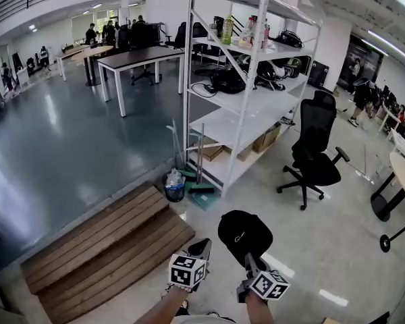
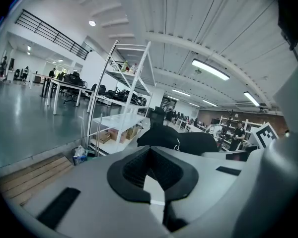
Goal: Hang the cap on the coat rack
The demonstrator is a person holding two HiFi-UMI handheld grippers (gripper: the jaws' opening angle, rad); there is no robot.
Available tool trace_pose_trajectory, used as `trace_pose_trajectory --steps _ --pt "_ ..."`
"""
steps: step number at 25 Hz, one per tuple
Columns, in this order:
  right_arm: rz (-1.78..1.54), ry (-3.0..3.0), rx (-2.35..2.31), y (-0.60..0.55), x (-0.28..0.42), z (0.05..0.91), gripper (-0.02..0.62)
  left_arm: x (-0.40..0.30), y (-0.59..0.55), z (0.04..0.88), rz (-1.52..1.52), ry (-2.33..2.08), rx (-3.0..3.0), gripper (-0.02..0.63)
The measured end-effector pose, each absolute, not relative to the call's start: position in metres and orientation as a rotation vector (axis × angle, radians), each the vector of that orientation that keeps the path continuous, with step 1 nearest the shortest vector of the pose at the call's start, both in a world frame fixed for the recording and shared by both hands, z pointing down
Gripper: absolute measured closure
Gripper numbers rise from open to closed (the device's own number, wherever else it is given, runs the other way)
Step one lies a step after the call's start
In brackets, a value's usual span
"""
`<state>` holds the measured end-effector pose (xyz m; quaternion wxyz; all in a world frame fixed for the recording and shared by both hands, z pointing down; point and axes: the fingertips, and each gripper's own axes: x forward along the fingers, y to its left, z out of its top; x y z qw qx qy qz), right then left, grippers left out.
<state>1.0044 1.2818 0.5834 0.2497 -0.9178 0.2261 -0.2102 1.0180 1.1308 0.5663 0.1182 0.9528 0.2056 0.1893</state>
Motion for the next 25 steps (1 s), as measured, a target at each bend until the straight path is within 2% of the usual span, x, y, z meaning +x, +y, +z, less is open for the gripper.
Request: trace_pose_trajectory --steps 16,25 --pt "-0.6 0.709 -2.491 1.271 0.991 0.581 0.577 0.994 1.125 0.562 0.527 0.533 2.782 0.601" --pt "-0.657 0.904 -2.435 1.229 0.983 0.585 0.577 0.966 1.088 0.561 0.495 0.34 2.802 0.601"
